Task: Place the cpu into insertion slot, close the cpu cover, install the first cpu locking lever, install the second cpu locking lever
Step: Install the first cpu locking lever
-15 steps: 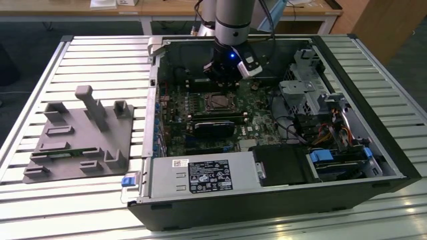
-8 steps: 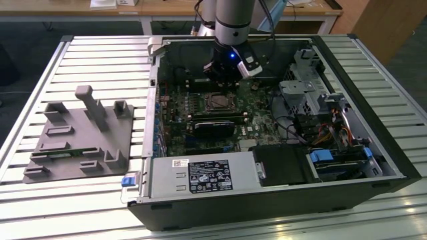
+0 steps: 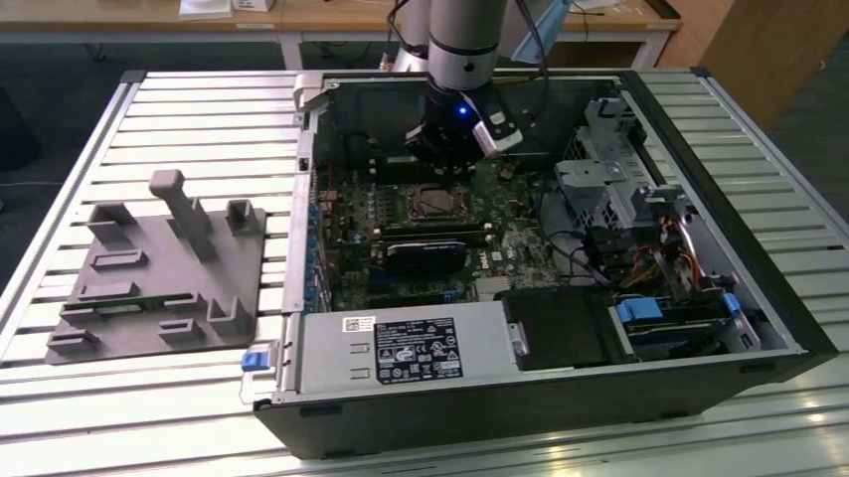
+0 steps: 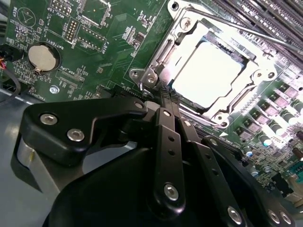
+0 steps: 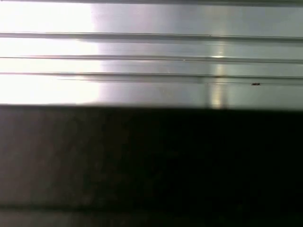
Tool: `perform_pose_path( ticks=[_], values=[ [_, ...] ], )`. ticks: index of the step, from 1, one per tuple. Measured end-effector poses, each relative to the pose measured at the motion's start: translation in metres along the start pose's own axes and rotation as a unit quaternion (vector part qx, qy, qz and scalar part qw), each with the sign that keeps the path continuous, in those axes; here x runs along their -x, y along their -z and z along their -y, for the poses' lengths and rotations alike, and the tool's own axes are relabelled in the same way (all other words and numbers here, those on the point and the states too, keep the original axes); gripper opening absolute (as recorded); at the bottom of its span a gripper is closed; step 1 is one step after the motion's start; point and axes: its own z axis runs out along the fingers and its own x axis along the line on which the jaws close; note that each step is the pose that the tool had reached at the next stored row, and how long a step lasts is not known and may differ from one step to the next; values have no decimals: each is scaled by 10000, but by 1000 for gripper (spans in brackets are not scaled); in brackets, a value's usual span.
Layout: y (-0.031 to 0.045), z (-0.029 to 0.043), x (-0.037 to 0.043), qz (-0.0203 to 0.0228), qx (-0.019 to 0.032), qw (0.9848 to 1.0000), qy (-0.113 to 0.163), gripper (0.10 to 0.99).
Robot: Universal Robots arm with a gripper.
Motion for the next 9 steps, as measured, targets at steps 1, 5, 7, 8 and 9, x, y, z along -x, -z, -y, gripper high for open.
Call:
perform_pose_path(
  ticks=[1, 5, 7, 8, 9],
  values=[
    [-7, -7, 5, -1, -1, 10000, -1, 106],
    [-20, -22, 13, -1, 20, 10000, -1, 106],
    [-15, -21, 12, -1, 27, 10000, -1, 106],
    [-9, -24, 14, 1, 31, 10000, -1, 106],
    [2, -26, 15, 3, 36, 10000, -1, 106]
  ],
)
